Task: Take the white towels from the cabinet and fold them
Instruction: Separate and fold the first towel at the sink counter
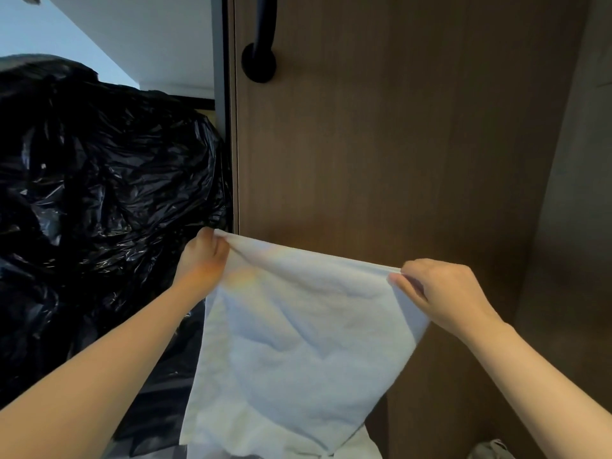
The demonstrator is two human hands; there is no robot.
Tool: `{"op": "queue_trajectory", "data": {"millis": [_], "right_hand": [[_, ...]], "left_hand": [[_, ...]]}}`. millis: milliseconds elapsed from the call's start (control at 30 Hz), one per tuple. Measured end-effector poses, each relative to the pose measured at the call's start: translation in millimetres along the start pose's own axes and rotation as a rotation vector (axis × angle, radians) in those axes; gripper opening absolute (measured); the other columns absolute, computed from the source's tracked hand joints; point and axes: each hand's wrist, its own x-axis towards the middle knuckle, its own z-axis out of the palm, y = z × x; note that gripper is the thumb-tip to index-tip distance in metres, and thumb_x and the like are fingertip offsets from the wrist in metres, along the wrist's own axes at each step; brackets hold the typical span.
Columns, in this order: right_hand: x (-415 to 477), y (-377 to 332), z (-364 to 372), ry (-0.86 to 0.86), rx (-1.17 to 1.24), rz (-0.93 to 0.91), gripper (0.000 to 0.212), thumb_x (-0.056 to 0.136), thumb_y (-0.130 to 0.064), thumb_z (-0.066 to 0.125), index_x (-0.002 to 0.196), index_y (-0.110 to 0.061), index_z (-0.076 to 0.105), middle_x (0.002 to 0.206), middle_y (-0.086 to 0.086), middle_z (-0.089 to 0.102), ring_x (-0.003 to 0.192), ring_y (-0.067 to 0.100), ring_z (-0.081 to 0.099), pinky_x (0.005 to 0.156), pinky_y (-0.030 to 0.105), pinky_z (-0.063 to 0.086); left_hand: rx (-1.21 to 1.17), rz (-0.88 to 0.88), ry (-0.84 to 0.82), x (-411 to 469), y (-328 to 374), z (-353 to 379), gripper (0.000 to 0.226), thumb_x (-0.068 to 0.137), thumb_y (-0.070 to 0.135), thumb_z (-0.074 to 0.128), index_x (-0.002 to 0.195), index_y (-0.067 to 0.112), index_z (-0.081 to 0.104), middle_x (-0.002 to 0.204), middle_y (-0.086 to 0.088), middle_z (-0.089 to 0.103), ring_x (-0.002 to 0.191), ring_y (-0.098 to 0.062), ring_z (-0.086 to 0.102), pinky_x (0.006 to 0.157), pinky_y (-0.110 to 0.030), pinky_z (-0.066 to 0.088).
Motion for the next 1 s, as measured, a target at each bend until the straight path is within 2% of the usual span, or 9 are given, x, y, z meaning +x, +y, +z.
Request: {"op": "queue_trajectory", "data": {"millis": [100,167,267,300,500,600,800,900,1000], "right_hand": [[5,-1,0,0.024,-0.006,0.042,0.019,0.095,-0.043,0.055,0.087,-0.027,0.060,0.084,-0.010,0.065,0.070,0.007,0.060,0.062,0.017,0.050],[7,-6,-1,0.011,0.036,0.084,0.018,0.096,-0.041,0.056,0.101,-0.025,0.061,0.100,-0.006,0.068,0.083,0.009,0.063,0.073,0.017,0.051],[10,-12,-2,-0.025,0.101,0.159,0.041,0.098,-0.037,0.054,0.135,-0.020,0.054,0.132,0.000,0.060,0.119,0.016,0.059,0.096,0.024,0.046],[11,-12,-1,-0.038,0.079,0.178,0.043,0.099,-0.037,0.053,0.138,-0.020,0.052,0.135,0.000,0.058,0.122,0.017,0.057,0.098,0.024,0.045],[24,-11,1,-0.092,-0.002,0.243,0.024,0.099,-0.034,0.054,0.115,-0.019,0.064,0.103,-0.003,0.062,0.089,0.010,0.059,0.076,0.017,0.049],[26,-10,1,-0.108,0.009,0.281,0.021,0.096,-0.035,0.058,0.108,-0.020,0.064,0.093,-0.007,0.055,0.080,0.008,0.054,0.068,0.013,0.043],[18,-7,3,-0.025,-0.011,0.240,0.022,0.089,-0.043,0.065,0.097,-0.022,0.068,0.097,-0.008,0.048,0.088,0.008,0.046,0.082,0.018,0.038],[16,-7,0,-0.068,0.095,0.303,0.026,0.090,-0.048,0.062,0.092,-0.023,0.055,0.088,-0.008,0.056,0.072,0.010,0.056,0.062,0.014,0.043],[11,-6,-1,-0.131,0.065,0.340,0.033,0.090,-0.054,0.057,0.090,-0.023,0.046,0.072,-0.010,0.054,0.059,0.012,0.056,0.051,0.016,0.037]], "left_hand": [[-0.002,0.000,-0.001,1,-2,-1,0.028,0.101,0.021,0.035,0.094,-0.003,0.047,0.073,-0.010,0.048,0.060,-0.022,0.046,0.053,-0.032,0.032],[-0.017,-0.002,0.003,1,-3,-2,0.028,0.101,0.020,0.035,0.094,-0.004,0.048,0.072,-0.010,0.048,0.060,-0.022,0.046,0.052,-0.032,0.033],[-0.047,0.006,0.021,1,-1,-6,0.027,0.102,0.019,0.034,0.095,-0.002,0.049,0.072,-0.008,0.048,0.059,-0.019,0.045,0.052,-0.031,0.033],[-0.065,0.009,0.030,1,1,-6,0.026,0.102,0.019,0.034,0.096,-0.002,0.049,0.073,-0.007,0.048,0.060,-0.018,0.045,0.053,-0.031,0.034],[-0.191,-0.002,0.089,-6,10,-6,0.023,0.103,0.021,0.033,0.095,0.003,0.045,0.073,-0.007,0.047,0.061,-0.018,0.044,0.052,-0.032,0.032],[-0.212,0.011,0.081,-10,11,-6,0.022,0.102,0.021,0.033,0.094,0.004,0.045,0.073,-0.007,0.048,0.061,-0.019,0.045,0.053,-0.033,0.032],[-0.209,0.040,0.092,-9,11,-11,0.023,0.103,0.020,0.033,0.093,0.003,0.046,0.070,-0.007,0.046,0.058,-0.019,0.042,0.052,-0.033,0.029],[-0.215,0.032,0.099,-10,10,-12,0.022,0.103,0.021,0.034,0.096,0.004,0.046,0.071,-0.007,0.047,0.059,-0.018,0.043,0.052,-0.033,0.030],[-0.226,0.024,0.089,-12,8,-13,0.022,0.103,0.023,0.034,0.097,0.006,0.046,0.073,-0.006,0.048,0.060,-0.018,0.045,0.053,-0.032,0.032]]}}
